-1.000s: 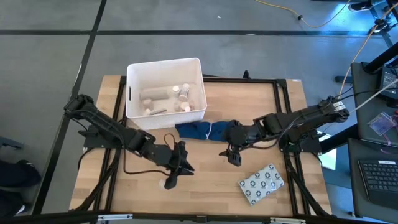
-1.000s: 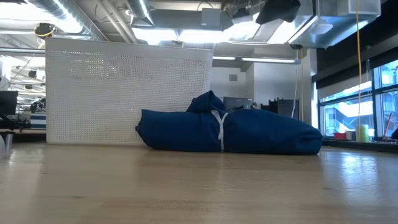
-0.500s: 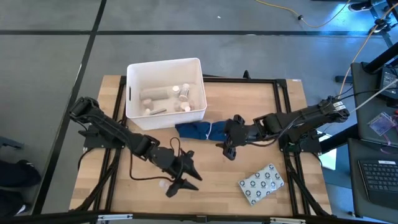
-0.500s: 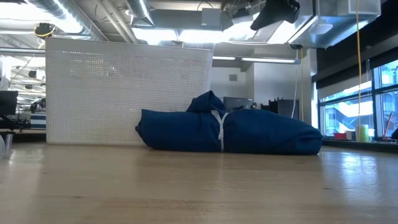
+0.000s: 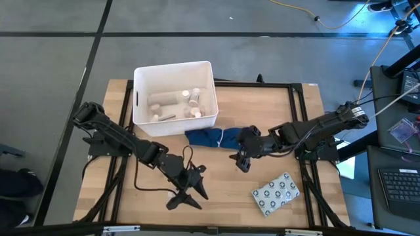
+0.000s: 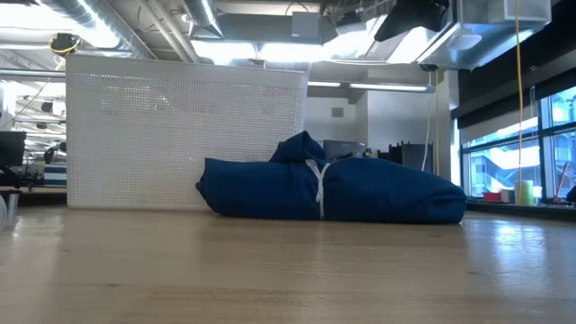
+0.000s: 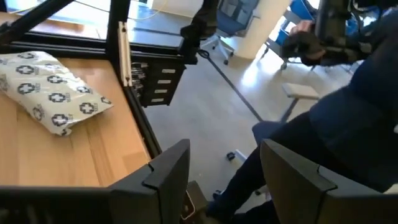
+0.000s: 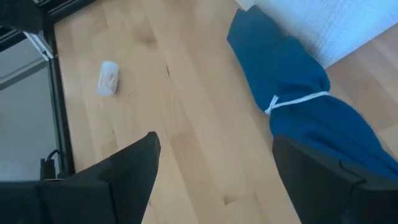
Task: Pick & place medical supplies in basket/bin
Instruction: Put the transparent pill bottle into the white container
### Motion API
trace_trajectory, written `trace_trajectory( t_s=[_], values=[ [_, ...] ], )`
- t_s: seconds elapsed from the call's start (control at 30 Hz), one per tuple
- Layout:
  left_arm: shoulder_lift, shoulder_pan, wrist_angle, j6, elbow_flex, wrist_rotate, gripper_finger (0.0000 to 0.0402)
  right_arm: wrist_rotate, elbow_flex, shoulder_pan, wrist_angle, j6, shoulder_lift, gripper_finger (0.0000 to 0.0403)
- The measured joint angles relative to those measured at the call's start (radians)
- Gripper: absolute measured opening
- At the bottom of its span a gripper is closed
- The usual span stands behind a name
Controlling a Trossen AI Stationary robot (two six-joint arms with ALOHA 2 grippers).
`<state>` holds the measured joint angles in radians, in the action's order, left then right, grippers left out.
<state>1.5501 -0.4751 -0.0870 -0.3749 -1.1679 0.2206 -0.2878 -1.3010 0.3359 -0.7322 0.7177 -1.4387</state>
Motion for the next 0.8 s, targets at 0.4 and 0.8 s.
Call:
trace_trajectory(
  t_s=[0.4,0.8],
  values=[
    [-0.001,-0.029,-0.015,0.127,0.000,0.027,0.0249,-0.029,0.000,0.041,-0.004,0.060,0.000,0.0310],
    [-0.156,-0.060,0.134,0.164,0.000,-0.096,0.0262,-0.060,0.000,0.060,-0.016,0.095,0.000,0.0310]
  ],
)
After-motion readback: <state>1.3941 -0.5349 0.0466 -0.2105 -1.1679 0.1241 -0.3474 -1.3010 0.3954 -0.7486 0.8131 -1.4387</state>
